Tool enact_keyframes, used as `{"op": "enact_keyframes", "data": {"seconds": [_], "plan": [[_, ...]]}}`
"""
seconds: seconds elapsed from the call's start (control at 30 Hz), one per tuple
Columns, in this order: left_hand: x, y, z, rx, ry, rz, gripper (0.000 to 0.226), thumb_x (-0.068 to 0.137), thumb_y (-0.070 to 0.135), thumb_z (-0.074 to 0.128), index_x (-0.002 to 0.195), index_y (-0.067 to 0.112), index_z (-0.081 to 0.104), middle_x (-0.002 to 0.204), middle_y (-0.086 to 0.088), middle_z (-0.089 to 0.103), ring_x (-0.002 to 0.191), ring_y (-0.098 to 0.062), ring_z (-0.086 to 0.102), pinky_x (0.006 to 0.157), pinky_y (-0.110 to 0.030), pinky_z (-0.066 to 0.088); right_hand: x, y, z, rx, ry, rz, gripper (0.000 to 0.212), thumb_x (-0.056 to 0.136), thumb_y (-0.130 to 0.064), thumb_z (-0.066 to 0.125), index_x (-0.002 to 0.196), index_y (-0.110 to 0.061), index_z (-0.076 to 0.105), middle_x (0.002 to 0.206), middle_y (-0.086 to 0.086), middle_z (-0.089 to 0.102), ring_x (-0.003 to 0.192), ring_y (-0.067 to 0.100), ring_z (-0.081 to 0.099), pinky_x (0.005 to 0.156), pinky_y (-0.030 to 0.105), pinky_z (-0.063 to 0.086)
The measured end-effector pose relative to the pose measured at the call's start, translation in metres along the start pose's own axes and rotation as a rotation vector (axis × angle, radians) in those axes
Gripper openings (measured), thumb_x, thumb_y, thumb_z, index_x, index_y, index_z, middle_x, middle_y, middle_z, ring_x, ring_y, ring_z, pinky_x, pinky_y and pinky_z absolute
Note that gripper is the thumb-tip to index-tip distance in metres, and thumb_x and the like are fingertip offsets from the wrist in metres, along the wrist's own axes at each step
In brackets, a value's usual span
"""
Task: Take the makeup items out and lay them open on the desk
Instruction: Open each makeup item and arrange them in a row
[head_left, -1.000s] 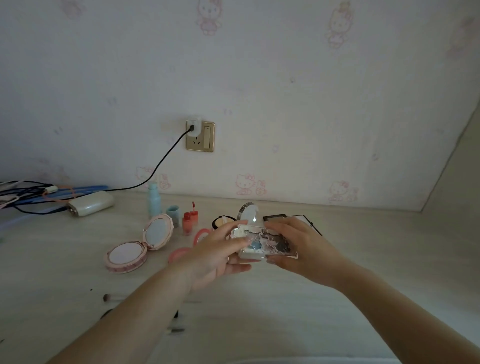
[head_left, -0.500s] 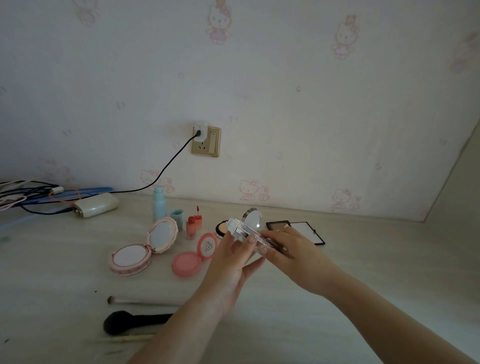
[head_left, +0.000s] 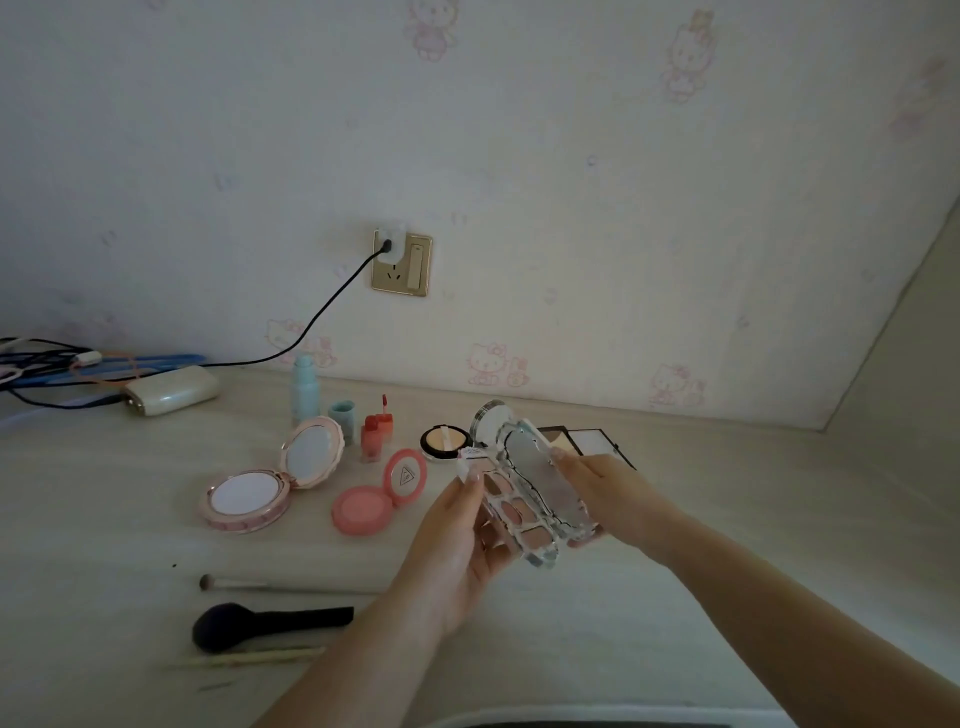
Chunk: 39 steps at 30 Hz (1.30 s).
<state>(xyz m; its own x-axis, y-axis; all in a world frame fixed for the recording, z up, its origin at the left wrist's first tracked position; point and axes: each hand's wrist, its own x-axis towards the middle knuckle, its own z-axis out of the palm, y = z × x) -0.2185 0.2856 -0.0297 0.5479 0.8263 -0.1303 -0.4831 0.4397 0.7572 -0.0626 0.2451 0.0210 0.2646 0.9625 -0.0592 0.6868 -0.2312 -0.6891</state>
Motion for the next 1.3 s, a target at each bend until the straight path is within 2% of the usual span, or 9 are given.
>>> {"op": "enact_keyframes", "data": {"seconds": [0.13,0.27,0.43,0.57,0.67,0.83,0.97,1.17,1.3], "plan": [[0.003,-0.003,-0.004,-0.035,0.097,-0.035,0.031,0.1,0.029,0.043,0.104,0.007,0.064,0.081,-0.008,0.074,0.063,-0.016,0.069,0.048,-0.027,0.055,0.002,0.002,0.0,0.293,-0.021,0.119,0.042,0.098,-0.043,0.038,0.091,-0.014,0.068,0.084,0.009,0.074,0.069,0.019,0.07,0.064,0.035,0.061],[0.002,-0.003,-0.007,-0.004,0.15,-0.034,0.03,0.1,0.028,0.043,0.102,0.007,0.065,0.08,-0.008,0.073,0.063,-0.017,0.069,0.05,-0.027,0.055,0.005,0.004,0.007,0.313,-0.017,0.151,0.042,0.097,-0.044,0.04,0.089,-0.013,0.067,0.082,0.009,0.072,0.068,0.019,0.069,0.064,0.034,0.06],[-0.001,-0.002,-0.014,0.096,0.149,0.021,0.02,0.097,0.013,0.046,0.106,0.006,0.063,0.088,-0.009,0.074,0.075,-0.02,0.071,0.062,-0.032,0.057,0.02,0.018,0.013,0.147,0.064,0.107,0.085,0.071,-0.074,0.036,0.101,0.003,0.054,0.103,0.03,0.059,0.068,0.021,0.054,0.088,0.06,0.048],[-0.005,-0.004,-0.017,0.205,0.134,0.06,0.02,0.095,0.01,0.05,0.108,0.007,0.066,0.099,-0.01,0.074,0.093,-0.022,0.071,0.083,-0.038,0.056,0.032,0.027,0.021,0.081,0.09,0.105,0.069,0.089,-0.06,0.034,0.092,0.006,0.055,0.073,0.017,0.059,0.067,0.024,0.055,0.076,0.033,0.049],[-0.005,-0.005,-0.017,0.184,0.163,0.024,0.021,0.094,0.01,0.051,0.107,0.004,0.066,0.1,-0.011,0.074,0.097,-0.024,0.069,0.093,-0.04,0.052,0.036,0.027,0.026,0.034,0.098,0.091,0.048,0.096,-0.048,0.034,0.07,-0.009,0.045,0.065,0.006,0.044,0.063,0.019,0.045,0.066,0.03,0.038],[-0.002,-0.005,-0.015,0.112,0.208,0.011,0.022,0.093,0.006,0.048,0.109,0.003,0.064,0.101,-0.012,0.073,0.094,-0.022,0.069,0.082,-0.034,0.054,0.04,0.022,0.029,-0.065,0.105,0.065,0.047,0.099,-0.04,0.033,0.059,-0.016,0.031,0.056,-0.002,0.033,0.053,0.013,0.033,0.054,0.028,0.026],[-0.003,-0.003,-0.011,0.114,0.207,0.029,0.022,0.092,0.006,0.05,0.107,0.003,0.065,0.097,-0.012,0.074,0.082,-0.017,0.071,0.068,-0.026,0.053,0.045,0.023,0.03,-0.097,0.094,0.06,0.048,0.099,-0.042,0.032,0.059,-0.015,0.035,0.057,0.0,0.039,0.055,0.015,0.041,0.058,0.028,0.033],[-0.003,0.0,-0.007,0.149,0.241,0.04,0.011,0.08,0.012,0.062,0.087,0.003,0.064,0.081,-0.01,0.071,0.07,-0.018,0.067,0.074,-0.031,0.047,0.048,0.026,0.031,-0.088,0.087,0.065,0.049,0.099,-0.043,0.032,0.059,-0.015,0.036,0.057,-0.001,0.04,0.055,0.015,0.043,0.057,0.027,0.034],[-0.006,0.0,-0.007,0.183,0.205,0.039,0.012,0.087,0.003,0.053,0.085,0.003,0.065,0.075,-0.008,0.073,0.066,-0.014,0.069,0.075,-0.034,0.05,0.049,0.026,0.034,-0.082,0.084,0.074,0.05,0.098,-0.045,0.032,0.059,-0.014,0.037,0.057,-0.001,0.039,0.055,0.015,0.043,0.059,0.027,0.036]]}}
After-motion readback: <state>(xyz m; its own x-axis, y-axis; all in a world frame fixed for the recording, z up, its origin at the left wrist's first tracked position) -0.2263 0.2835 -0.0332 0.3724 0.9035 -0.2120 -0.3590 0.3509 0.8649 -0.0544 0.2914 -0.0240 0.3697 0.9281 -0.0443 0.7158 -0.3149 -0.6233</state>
